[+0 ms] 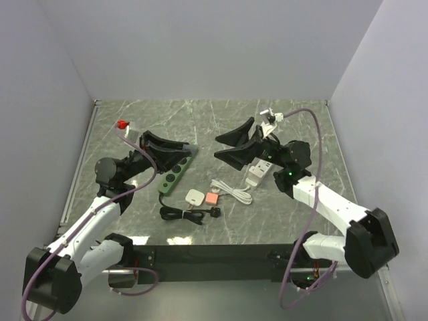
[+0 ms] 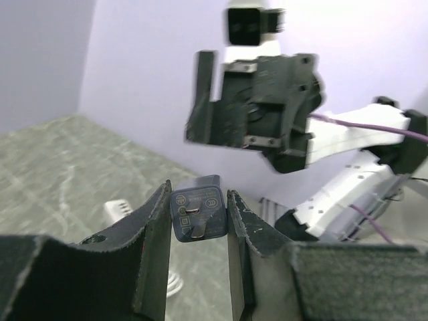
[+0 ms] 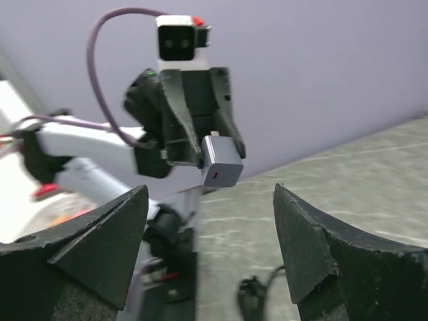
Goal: Insert the plug
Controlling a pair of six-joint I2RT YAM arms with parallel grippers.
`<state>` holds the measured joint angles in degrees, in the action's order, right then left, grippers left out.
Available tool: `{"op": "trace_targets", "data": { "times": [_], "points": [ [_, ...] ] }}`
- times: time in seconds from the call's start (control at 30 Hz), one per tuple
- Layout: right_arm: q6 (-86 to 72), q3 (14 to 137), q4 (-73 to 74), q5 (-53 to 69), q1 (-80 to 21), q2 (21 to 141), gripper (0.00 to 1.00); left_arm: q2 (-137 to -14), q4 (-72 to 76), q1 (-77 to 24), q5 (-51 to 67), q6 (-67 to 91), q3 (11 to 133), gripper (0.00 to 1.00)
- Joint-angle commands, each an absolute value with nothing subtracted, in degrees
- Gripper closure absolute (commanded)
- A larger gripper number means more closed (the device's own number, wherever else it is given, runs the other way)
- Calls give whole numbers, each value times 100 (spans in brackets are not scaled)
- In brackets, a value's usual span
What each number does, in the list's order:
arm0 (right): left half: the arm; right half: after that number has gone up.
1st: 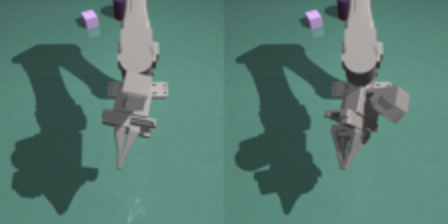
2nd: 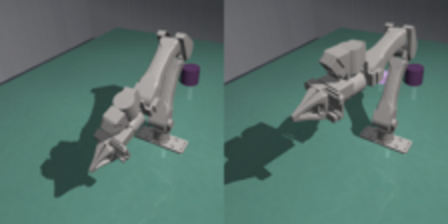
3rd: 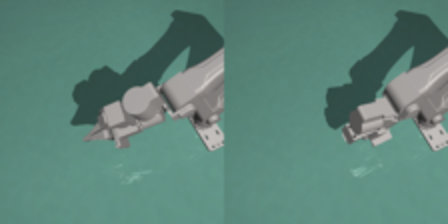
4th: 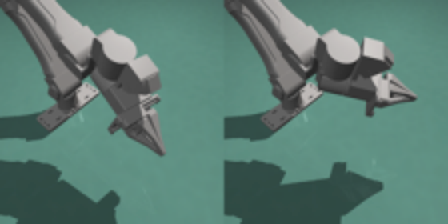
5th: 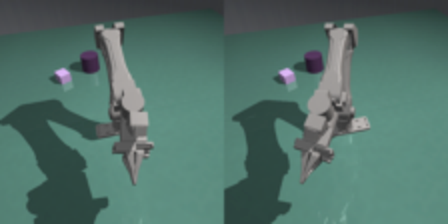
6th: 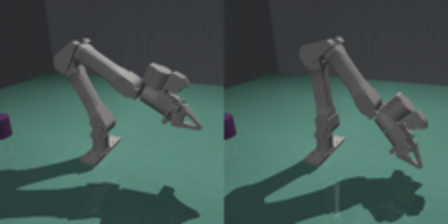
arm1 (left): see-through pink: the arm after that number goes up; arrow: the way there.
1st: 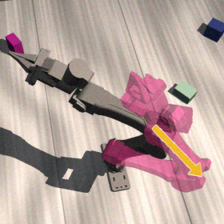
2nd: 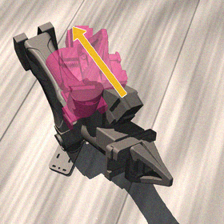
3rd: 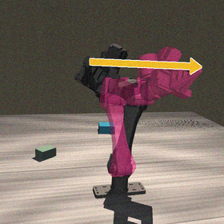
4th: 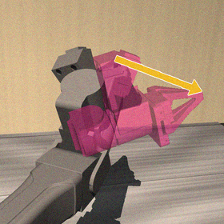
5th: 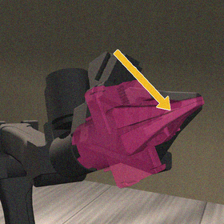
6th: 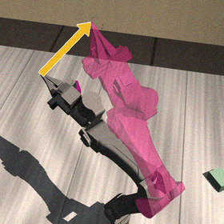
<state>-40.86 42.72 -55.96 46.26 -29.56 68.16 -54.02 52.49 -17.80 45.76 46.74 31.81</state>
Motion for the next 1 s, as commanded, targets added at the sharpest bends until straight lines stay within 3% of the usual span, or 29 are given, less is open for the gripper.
{"op": "trace_targets", "data": {
  "times": [0.0,0.63,0.97],
  "points": [
    [-5598,4315,-7522,5335,-2918,7206,19,-5467,6082,-2116,4729,4940,3436,100],
    [-5089,4324,-7040,5309,-3225,7189,25,-5827,6628,-2926,4518,4879,3674,100],
    [-4623,4368,-6557,5168,-3524,7066,37,-5766,6276,-3138,4272,4544,3709,100]
  ]
}}
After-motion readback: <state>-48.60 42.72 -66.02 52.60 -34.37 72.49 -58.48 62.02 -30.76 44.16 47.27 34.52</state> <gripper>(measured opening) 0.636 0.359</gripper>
